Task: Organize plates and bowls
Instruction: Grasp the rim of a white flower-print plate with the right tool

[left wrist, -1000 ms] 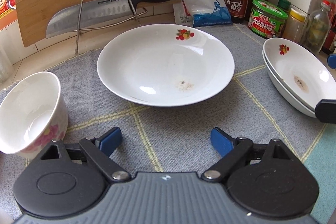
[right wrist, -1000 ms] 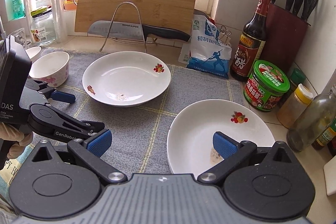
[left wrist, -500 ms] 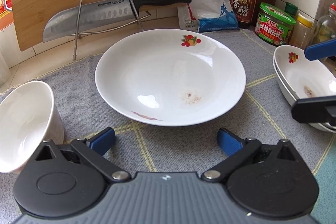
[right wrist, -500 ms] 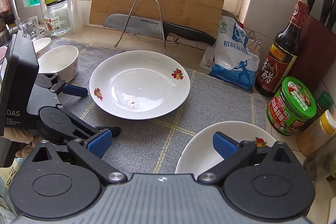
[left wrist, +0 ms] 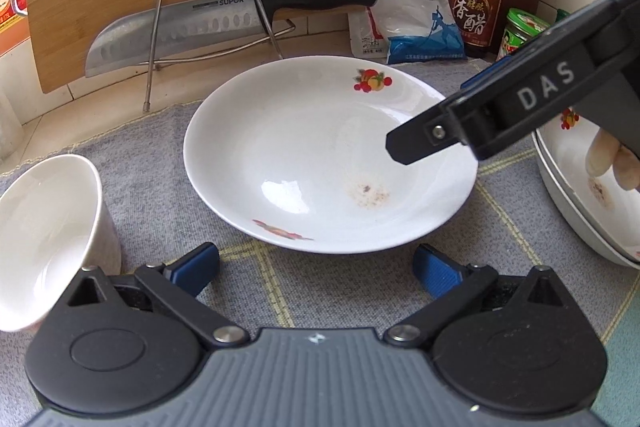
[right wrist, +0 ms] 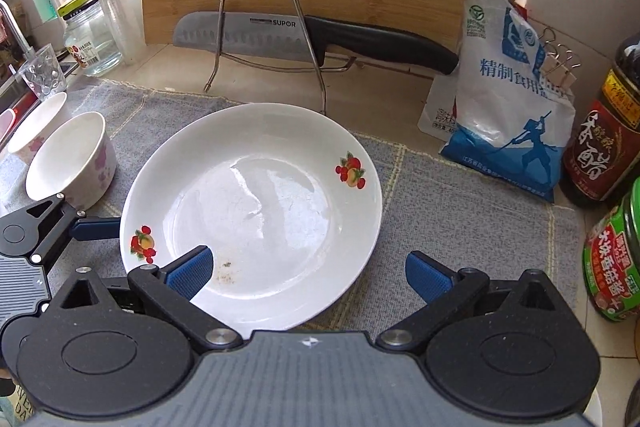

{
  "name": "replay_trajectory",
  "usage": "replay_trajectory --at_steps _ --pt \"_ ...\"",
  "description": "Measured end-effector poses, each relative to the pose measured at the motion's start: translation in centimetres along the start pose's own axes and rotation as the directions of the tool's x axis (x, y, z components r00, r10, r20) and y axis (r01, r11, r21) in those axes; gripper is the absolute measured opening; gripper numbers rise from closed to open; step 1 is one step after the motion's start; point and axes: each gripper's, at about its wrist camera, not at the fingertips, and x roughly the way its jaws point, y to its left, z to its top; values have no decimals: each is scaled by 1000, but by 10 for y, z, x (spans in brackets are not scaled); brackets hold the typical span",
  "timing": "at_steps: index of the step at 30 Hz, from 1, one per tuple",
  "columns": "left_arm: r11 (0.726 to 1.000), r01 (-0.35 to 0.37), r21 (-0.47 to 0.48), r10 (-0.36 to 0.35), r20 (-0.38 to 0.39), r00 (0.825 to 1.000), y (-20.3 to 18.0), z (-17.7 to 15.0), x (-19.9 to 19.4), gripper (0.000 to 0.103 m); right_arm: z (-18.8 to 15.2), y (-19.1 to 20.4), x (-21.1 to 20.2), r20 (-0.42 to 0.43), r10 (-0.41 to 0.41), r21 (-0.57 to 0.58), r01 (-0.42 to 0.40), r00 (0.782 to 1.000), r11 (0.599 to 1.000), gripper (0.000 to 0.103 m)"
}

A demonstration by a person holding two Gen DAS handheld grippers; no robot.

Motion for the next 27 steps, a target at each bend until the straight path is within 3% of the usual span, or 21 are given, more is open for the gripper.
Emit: replay_trajectory --at_steps 7,27 --pt "1000 0 2 0 12 1000 0 -1 0 103 11 2 20 -51 81 -55 -84 995 995 103" --pt "1000 9 8 -9 43 999 1 0 1 103 29 2 46 -139 74 -126 -92 987 988 103"
